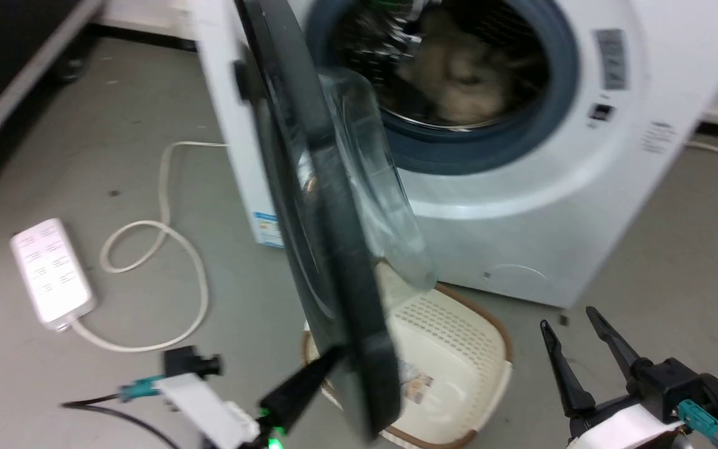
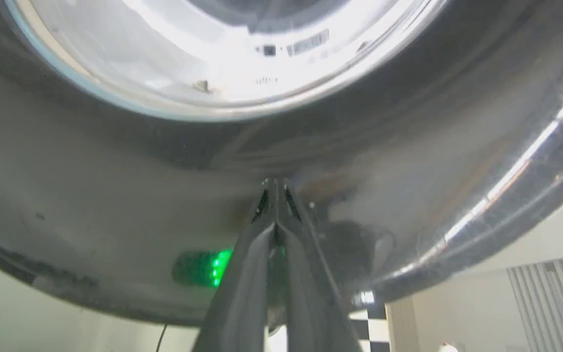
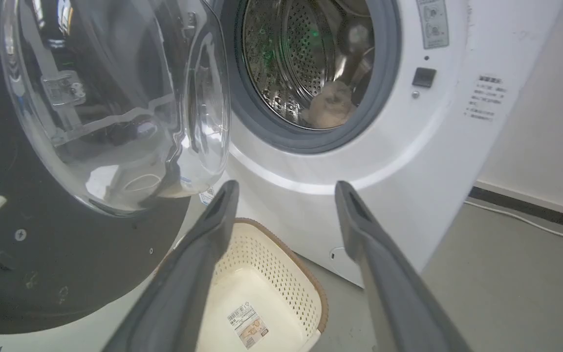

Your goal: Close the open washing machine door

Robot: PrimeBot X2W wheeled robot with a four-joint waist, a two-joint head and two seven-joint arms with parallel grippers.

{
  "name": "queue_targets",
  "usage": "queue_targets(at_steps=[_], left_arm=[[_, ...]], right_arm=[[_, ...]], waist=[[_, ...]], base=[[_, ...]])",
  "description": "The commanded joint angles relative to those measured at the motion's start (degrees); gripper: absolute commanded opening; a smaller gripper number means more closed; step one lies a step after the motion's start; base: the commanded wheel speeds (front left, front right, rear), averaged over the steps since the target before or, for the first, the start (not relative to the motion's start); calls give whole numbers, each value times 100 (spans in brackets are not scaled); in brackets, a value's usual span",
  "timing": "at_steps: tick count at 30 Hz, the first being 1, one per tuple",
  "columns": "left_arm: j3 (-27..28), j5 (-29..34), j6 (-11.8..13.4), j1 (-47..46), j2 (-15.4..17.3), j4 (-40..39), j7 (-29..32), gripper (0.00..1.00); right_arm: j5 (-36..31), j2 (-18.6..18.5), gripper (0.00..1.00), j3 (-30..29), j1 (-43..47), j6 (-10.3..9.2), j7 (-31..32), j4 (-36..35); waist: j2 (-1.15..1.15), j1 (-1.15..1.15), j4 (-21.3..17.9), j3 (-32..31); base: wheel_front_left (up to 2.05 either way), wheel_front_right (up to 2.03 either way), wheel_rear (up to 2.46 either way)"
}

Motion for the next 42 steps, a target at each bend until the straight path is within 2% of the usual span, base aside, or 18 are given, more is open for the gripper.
queue_targets(at_steps=[1, 5, 9, 10, 11, 16, 21, 26, 28, 29, 30, 31, 38, 42], left_arm=[[-253, -112, -120, -112, -12, 84, -193, 0], [-754, -283, -338, -423, -13, 420, -793, 0], [-1019, -453, -507, -934, -13, 936, -1487, 0], [-1381, -919, -719, -2088, -13, 1759, -2588, 0], [-1502, -1033, -779, -2656, -13, 2146, -3033, 0], [-1643, -1215, -832, -3678, -13, 2853, -3801, 0], [-1808, -1317, -851, -4318, -13, 3379, -4209, 0], [-1880, -1084, -853, -4165, -11, 3331, -4358, 0], [-1838, -767, -854, -3507, 57, 2856, -4475, 0], [-1871, -632, -854, -3293, 113, 2698, -4517, 41], [-1886, -490, -854, -3068, 191, 2553, -4591, 93], [-1898, -358, -854, -2843, 269, 2424, -4663, 100], [-1751, 967, -854, -1562, 901, 1727, -5057, 100], [-1254, 2260, -854, -1033, 951, 1613, -5076, 100]], right_arm=[[18, -51, 100, 41, -94, 5, -25, 2], [63, -117, 100, 49, -202, 5, -25, 2], [118, -174, 100, 71, -321, 5, -25, 0], [222, -158, 100, 56, -457, 5, -25, 21], [257, -117, 100, 84, -510, 5, -25, 36], [295, -38, 100, 149, -618, 5, -25, 52], [312, 19, 100, 163, -708, 5, -25, 106], [298, 45, 100, 80, -673, 5, -25, 46], [273, 24, 100, 4, -526, 5, -25, -23], [262, 11, 100, -27, -470, 5, -25, -47], [246, -4, 100, -28, -419, 5, -25, -69], [230, -24, 100, -33, -363, 5, -25, -87], [133, -160, 100, -87, -26, 5, -25, -221], [103, -174, 100, -145, 146, 5, -25, -312]], waist=[[0, 0, -509, 199], [0, 0, -1100, 408], [0, 0, -1686, 646], [0, 0, -2543, 1042], [0, 0, -2786, 1173], [0, 0, -3029, 1352], [0, 0, -3080, 1371], [0, 0, -2835, 1177], [0, 0, -2512, 870], [0, 0, -2401, 793], [0, 0, -2307, 724], [0, 0, -2195, 643], [0, 0, -1454, 160], [0, 0, -1142, -74]], base=[[0, 0, 0], [0, 0, 0], [0, 0, 0], [0, 0, 0], [0, 0, 0], [0, 0, 0], [0, 0, 0], [0, 0, 0], [0, 0, 0], [0, 0, 0], [0, 0, 0], [0, 0, 0], [0, 0, 0], [0, 0, 0]])
